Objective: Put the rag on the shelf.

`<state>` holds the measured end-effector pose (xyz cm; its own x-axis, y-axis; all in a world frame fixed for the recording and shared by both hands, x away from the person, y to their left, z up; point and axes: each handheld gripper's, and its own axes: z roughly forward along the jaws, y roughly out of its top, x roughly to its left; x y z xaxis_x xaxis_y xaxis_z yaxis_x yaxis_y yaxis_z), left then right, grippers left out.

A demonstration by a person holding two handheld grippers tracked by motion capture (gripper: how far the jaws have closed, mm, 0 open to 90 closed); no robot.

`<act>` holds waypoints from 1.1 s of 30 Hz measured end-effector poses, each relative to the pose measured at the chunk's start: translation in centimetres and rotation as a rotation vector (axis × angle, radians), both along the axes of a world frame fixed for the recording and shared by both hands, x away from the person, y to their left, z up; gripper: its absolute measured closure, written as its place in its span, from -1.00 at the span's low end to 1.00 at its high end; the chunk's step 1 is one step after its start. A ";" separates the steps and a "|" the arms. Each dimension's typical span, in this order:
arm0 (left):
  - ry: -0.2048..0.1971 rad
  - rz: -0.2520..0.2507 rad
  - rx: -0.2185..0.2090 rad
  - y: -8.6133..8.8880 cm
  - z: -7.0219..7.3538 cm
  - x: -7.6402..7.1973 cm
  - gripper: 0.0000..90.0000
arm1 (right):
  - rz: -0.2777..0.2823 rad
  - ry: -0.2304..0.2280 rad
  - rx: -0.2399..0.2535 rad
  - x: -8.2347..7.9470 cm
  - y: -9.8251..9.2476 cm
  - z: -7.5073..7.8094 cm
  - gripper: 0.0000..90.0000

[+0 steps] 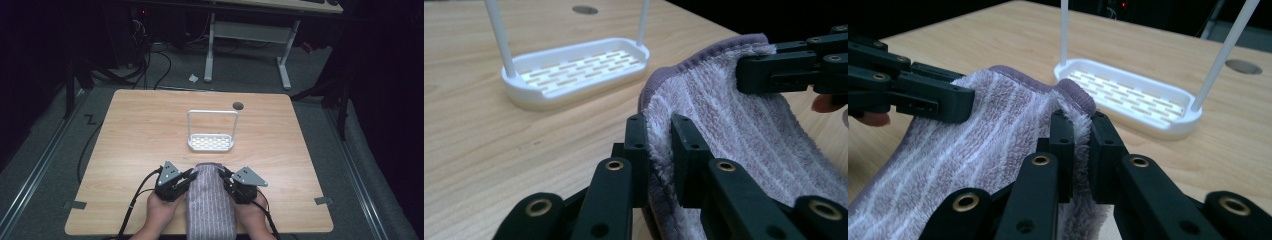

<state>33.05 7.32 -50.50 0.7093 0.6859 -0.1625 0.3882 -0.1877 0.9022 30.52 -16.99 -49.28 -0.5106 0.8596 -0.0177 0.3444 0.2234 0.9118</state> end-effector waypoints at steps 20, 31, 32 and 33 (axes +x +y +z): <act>-0.144 0.048 -0.053 -1.0 6.6 1.2 0.76 | -0.018 -0.172 0.066 1.8 -1.2 4.7 0.84; -0.239 0.046 -0.104 -1.4 10.8 1.0 0.77 | -0.027 -0.282 0.116 1.6 -1.7 9.1 0.85; -0.254 0.049 -0.111 -1.4 11.5 1.2 0.77 | -0.027 -0.300 0.120 1.6 -1.7 9.9 0.85; -0.258 0.051 -0.111 -1.4 11.8 1.3 0.77 | -0.025 -0.309 0.119 1.6 -1.7 10.3 0.85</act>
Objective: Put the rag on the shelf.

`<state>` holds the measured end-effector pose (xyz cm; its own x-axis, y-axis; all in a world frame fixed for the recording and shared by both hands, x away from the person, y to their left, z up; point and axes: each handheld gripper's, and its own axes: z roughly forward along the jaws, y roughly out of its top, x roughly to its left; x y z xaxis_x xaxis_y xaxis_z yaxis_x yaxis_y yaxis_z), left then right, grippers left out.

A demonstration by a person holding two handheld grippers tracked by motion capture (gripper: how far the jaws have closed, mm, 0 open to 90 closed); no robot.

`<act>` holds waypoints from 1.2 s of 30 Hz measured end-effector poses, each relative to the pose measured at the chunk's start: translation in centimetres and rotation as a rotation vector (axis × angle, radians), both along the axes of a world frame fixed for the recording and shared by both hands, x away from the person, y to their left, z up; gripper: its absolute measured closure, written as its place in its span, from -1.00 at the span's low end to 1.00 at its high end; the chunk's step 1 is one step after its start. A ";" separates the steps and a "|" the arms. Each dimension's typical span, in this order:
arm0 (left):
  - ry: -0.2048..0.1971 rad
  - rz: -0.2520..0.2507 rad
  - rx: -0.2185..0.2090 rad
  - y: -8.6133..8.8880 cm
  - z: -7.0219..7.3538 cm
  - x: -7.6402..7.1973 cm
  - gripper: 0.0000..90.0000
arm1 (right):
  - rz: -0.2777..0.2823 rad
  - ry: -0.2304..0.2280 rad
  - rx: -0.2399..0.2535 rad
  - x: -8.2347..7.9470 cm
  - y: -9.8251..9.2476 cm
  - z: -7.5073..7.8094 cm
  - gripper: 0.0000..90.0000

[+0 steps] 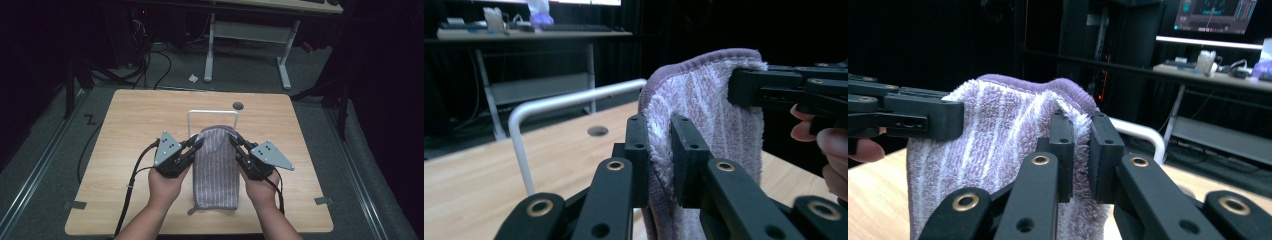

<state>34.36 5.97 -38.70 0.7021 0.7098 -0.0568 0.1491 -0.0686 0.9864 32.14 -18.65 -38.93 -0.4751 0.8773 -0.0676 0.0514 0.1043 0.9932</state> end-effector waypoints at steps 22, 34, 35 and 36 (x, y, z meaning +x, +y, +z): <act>-0.120 0.040 0.013 0.0 5.4 4.5 0.78 | -0.033 -0.065 0.020 3.9 -0.2 6.1 0.85; -0.166 0.078 0.118 -0.5 6.3 9.9 0.78 | -0.062 -0.040 0.022 9.0 -0.4 6.5 0.86; -0.167 0.077 0.122 -0.5 6.2 10.4 0.78 | -0.062 -0.036 0.025 9.5 -0.4 6.5 0.86; -0.171 0.079 0.130 -0.6 6.2 10.9 0.77 | -0.064 -0.024 0.033 10.6 -0.4 6.5 0.86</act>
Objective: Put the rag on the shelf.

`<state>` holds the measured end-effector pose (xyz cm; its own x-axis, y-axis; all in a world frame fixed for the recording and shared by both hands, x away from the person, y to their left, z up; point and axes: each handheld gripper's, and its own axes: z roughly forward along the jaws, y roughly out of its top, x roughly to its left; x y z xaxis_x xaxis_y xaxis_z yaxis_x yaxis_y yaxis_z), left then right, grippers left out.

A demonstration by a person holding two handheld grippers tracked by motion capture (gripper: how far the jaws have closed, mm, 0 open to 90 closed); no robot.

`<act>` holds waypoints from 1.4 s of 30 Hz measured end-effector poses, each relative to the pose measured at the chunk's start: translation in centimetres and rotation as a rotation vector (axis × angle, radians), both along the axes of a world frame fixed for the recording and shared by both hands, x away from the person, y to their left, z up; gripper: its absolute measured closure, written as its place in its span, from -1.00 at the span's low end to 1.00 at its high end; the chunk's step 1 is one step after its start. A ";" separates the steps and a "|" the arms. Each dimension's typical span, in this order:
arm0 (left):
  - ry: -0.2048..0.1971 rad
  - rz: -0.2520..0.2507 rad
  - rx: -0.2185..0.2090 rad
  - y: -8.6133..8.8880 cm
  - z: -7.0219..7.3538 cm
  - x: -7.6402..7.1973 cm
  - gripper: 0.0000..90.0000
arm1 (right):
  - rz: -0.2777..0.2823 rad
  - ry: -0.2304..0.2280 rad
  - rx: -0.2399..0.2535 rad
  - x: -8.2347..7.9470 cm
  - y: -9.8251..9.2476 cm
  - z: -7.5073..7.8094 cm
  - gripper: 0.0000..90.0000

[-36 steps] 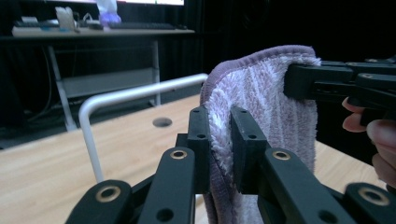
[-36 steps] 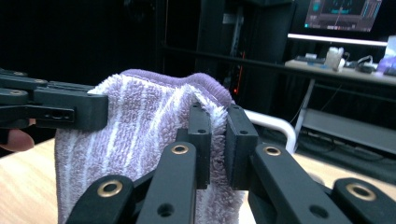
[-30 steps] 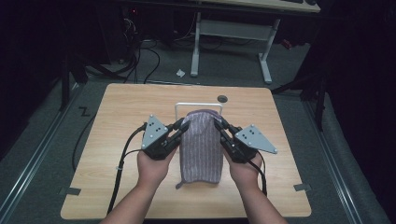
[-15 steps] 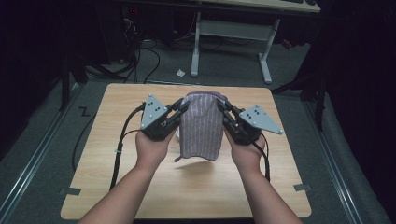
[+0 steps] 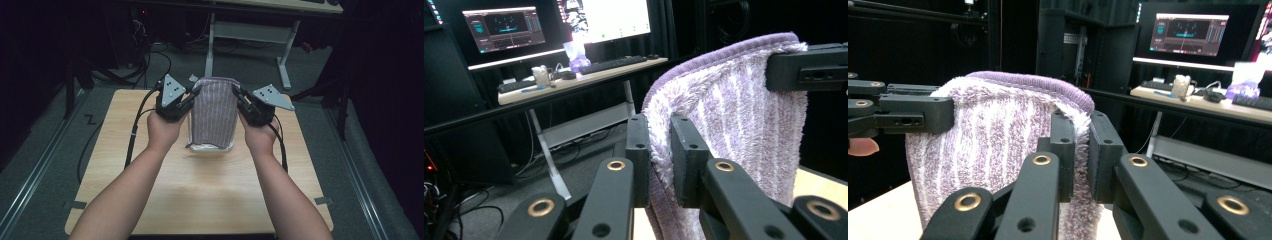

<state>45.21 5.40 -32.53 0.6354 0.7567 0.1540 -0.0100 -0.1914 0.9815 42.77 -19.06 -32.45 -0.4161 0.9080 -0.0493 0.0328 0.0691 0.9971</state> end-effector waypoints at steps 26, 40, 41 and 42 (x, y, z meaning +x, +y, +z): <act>0.255 0.111 0.138 -1.7 -2.6 10.0 0.72 | -0.018 0.272 -0.107 10.7 0.3 -2.2 0.83; 0.340 0.080 0.053 -0.7 -3.6 9.5 0.14 | -0.023 0.314 -0.124 10.6 -1.4 -3.2 0.36; 0.334 0.085 0.054 -0.6 -3.5 9.3 0.12 | -0.025 0.313 -0.135 10.2 -1.5 -3.1 0.36; 0.334 0.084 0.048 -0.6 -3.5 9.1 0.11 | -0.026 0.307 -0.142 10.0 -1.5 -3.1 0.35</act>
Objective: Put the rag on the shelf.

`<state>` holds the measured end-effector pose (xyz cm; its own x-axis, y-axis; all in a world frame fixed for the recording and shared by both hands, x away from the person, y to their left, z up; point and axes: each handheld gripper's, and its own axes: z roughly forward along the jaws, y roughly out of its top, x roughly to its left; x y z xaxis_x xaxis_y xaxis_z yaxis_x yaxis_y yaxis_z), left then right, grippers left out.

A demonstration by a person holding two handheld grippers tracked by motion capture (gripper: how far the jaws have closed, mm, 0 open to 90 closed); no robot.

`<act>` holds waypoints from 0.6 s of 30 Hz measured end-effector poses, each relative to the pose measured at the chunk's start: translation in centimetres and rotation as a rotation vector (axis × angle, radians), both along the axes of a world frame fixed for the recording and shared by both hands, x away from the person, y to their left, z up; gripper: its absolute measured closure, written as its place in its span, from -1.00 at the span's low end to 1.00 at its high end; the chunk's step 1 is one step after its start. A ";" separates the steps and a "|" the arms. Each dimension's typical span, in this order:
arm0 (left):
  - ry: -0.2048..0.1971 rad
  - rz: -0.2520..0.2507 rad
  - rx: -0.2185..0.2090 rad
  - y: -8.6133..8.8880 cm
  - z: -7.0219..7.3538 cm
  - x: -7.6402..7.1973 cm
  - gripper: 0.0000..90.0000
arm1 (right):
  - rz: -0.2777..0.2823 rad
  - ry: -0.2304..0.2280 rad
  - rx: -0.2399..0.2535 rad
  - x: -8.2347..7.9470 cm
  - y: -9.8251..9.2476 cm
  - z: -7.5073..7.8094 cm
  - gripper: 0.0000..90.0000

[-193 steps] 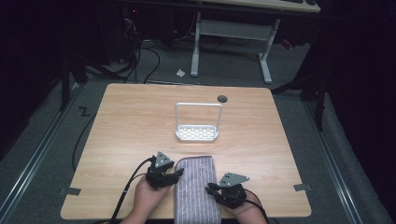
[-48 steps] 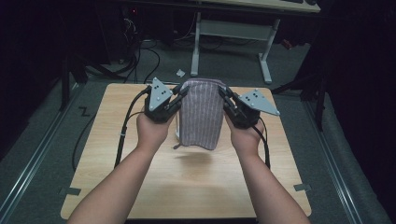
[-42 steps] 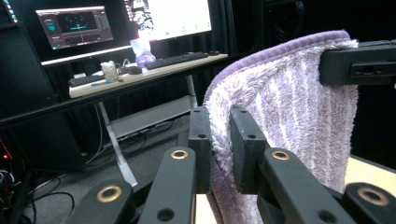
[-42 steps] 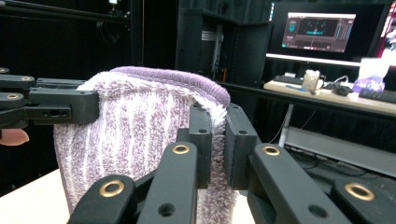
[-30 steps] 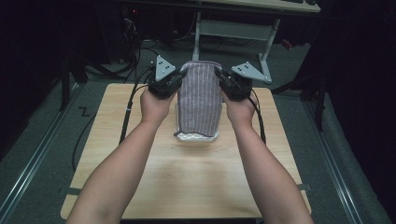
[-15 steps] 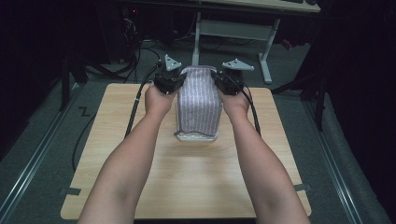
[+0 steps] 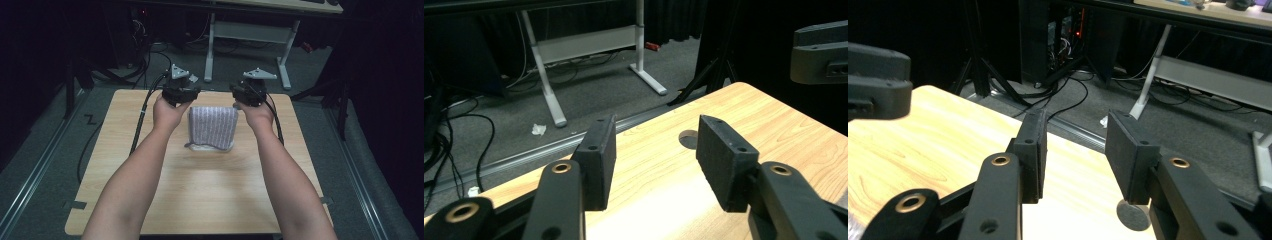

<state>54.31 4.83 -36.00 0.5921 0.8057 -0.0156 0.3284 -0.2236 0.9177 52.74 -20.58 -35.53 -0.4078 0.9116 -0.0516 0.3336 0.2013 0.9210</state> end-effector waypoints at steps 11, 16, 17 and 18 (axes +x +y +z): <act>-0.017 -0.006 0.015 0.7 0.8 -2.1 0.09 | 0.008 0.015 0.007 -1.8 -0.4 0.0 0.22; -0.018 -0.006 -0.007 1.2 1.2 -3.3 0.06 | 0.002 0.012 0.015 -3.1 -0.5 0.0 0.19; -0.017 -0.006 -0.012 1.3 1.3 -3.5 0.06 | 0.002 0.012 0.015 -3.1 -0.5 0.0 0.19; -0.020 -0.006 -0.011 1.4 1.4 -3.8 0.05 | 0.003 0.011 0.018 -3.4 -0.6 0.0 0.19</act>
